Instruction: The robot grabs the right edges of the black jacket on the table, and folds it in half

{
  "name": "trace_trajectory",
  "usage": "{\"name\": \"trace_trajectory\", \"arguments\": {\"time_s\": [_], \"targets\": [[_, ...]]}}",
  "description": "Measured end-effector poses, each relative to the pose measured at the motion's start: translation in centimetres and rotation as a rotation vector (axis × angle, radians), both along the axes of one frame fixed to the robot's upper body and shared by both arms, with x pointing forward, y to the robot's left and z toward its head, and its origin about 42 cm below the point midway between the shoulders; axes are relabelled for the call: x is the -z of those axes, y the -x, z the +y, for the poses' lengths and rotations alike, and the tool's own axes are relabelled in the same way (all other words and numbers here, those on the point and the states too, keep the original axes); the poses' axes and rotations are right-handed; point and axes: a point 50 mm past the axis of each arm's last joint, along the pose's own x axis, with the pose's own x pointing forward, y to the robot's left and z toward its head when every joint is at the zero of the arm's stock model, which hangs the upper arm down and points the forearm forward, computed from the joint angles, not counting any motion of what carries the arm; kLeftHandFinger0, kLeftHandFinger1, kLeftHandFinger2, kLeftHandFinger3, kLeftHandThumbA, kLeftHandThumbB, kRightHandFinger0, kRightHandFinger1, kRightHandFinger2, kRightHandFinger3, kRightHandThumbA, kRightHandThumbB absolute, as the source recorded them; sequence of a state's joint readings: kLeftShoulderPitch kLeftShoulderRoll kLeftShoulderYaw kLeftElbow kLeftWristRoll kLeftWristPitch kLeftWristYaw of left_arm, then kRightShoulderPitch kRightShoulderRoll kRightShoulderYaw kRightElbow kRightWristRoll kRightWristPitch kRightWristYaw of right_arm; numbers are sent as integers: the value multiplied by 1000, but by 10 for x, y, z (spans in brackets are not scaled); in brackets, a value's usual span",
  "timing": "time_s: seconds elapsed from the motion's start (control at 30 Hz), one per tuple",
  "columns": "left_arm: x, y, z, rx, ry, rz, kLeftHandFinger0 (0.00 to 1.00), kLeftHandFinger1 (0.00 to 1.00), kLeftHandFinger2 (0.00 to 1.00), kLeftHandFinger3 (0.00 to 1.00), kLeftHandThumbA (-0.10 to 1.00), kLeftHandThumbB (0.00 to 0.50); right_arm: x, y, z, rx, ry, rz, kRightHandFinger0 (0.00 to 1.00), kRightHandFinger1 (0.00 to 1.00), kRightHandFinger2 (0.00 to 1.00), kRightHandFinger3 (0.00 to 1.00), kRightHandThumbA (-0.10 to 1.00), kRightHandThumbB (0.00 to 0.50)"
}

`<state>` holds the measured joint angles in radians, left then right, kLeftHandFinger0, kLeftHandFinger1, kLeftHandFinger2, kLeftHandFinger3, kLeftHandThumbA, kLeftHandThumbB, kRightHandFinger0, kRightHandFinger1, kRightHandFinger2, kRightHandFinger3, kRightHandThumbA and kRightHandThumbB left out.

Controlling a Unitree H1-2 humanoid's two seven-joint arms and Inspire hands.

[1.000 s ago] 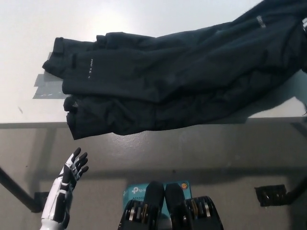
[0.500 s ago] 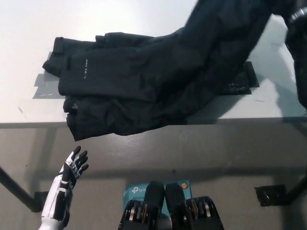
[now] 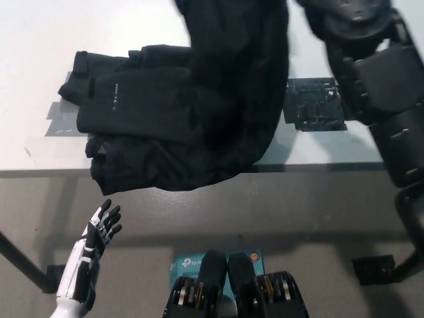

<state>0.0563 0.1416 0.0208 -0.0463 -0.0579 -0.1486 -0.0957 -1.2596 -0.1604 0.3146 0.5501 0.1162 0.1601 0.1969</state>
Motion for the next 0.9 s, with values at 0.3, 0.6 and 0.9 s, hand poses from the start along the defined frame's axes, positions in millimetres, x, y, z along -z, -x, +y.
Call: {"name": "trace_trajectory", "arguments": {"time_s": [0.3,0.6,0.9], "targets": [[-2,0,1,2,-14,9,1000,1000,1000,1000,1000,204,41,3,87,-93,230,-2,62,485,808,771,-100,197],[-3,-2,0,7,-36,16,1000,1000,1000,1000,1000,236,110,6,143,-37,463,55,0,436,781,662,-100,185],[-9,-4,-1,13,-44,7,1000,1000,1000,1000,1000,151,147,11,154,26,645,145,1000,1000,1000,1000,851,500]]}}
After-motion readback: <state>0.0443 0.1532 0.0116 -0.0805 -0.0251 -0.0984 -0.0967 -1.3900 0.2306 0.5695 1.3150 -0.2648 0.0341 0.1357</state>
